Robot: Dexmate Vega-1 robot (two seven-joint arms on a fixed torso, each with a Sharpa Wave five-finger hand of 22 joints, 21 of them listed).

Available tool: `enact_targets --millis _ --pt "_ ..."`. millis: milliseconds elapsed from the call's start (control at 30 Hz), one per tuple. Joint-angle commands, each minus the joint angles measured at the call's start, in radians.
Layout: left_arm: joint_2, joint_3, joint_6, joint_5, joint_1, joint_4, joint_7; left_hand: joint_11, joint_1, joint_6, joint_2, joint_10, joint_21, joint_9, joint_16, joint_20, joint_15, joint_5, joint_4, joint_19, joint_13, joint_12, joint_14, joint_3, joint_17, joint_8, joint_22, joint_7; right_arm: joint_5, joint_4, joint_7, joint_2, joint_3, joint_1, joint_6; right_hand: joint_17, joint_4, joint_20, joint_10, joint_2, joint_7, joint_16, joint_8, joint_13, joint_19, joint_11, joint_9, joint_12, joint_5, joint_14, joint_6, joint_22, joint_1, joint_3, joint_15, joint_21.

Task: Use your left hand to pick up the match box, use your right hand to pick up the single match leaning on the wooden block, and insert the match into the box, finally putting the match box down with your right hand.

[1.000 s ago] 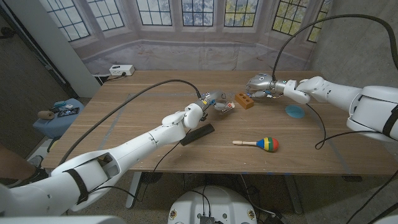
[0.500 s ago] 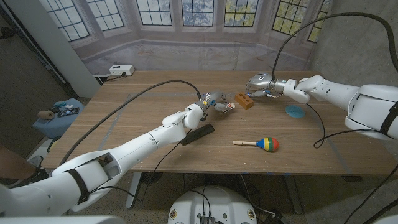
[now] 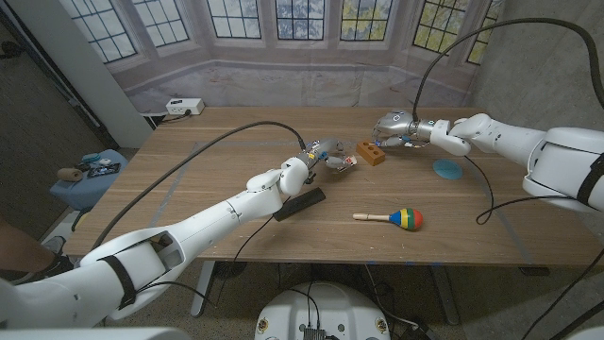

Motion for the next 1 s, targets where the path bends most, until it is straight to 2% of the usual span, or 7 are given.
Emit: enact_targets --millis 33,267,433,700,1000 --pt "0.000 0.001 -0.004 -0.006 -0.001 0.004 -0.005 -0.004 -0.003 0.017 0.001 0.006 0.002 0.002 0.001 -0.007 -0.006 0.006 0.000 0.004 0.003 -0.001 0.005 0.004 0.003 0.006 0.003 -0.008 0.014 0.104 -0.029 0.069 -0.034 0.019 0.001 0.004 -0.002 -0.077 0.012 0.004 -0.002 0.005 0.011 0.003 0.016 0.000 0.005 0.004 0.004 0.014 0.012 0.003 0.016 -0.001 -0.172 0.006" --pt "0.003 0.001 -0.007 -0.007 -0.001 0.004 -0.004 -0.005 -0.003 0.016 0.001 0.004 0.002 0.003 0.002 -0.007 -0.005 0.005 0.001 0.004 0.003 -0.002 0.004 0.004 0.003 0.005 0.003 -0.009 0.033 0.120 -0.041 0.081 -0.061 0.026 -0.002 0.004 -0.003 -0.080 0.028 0.007 -0.001 0.006 0.020 0.003 0.026 -0.004 0.006 0.006 0.004 0.026 0.034 0.004 0.029 -0.002 -0.174 0.009" --pt "0.005 0.000 -0.009 -0.007 0.000 0.003 -0.004 -0.004 -0.004 0.013 0.001 0.003 0.002 0.003 0.001 -0.006 -0.005 0.005 0.001 0.003 0.003 -0.002 0.004 0.004 0.003 0.004 0.003 -0.009 0.042 0.099 -0.045 0.068 -0.068 0.027 -0.003 0.005 -0.003 -0.083 0.039 0.011 0.001 0.009 0.030 0.003 0.031 -0.006 0.008 0.006 0.004 0.039 0.060 0.004 0.041 -0.003 -0.175 0.011" --pt "0.008 0.000 -0.012 -0.002 0.001 -0.003 -0.002 -0.004 -0.004 0.012 0.000 0.002 0.002 0.003 0.001 -0.007 -0.004 0.004 0.001 0.003 0.003 -0.003 0.003 0.003 0.003 0.003 0.003 -0.009 0.043 -0.026 -0.013 -0.004 -0.038 0.009 -0.024 0.005 -0.005 -0.085 0.062 0.014 0.002 0.010 0.038 0.003 0.039 -0.011 0.009 0.010 0.004 0.052 0.082 0.005 0.056 -0.005 -0.176 0.013" --pt "0.013 -0.002 -0.008 0.002 0.011 -0.019 -0.001 -0.005 -0.002 0.013 -0.001 0.001 0.002 0.003 0.002 -0.007 -0.006 0.003 0.000 0.002 0.003 -0.003 0.002 0.002 0.003 0.003 0.003 -0.010 0.020 -0.184 0.052 -0.090 0.039 -0.033 -0.057 0.004 -0.006 -0.089 0.077 0.016 0.007 0.010 0.047 0.003 0.044 -0.009 0.009 0.011 0.005 0.063 0.103 0.005 0.070 -0.006 -0.178 0.015"
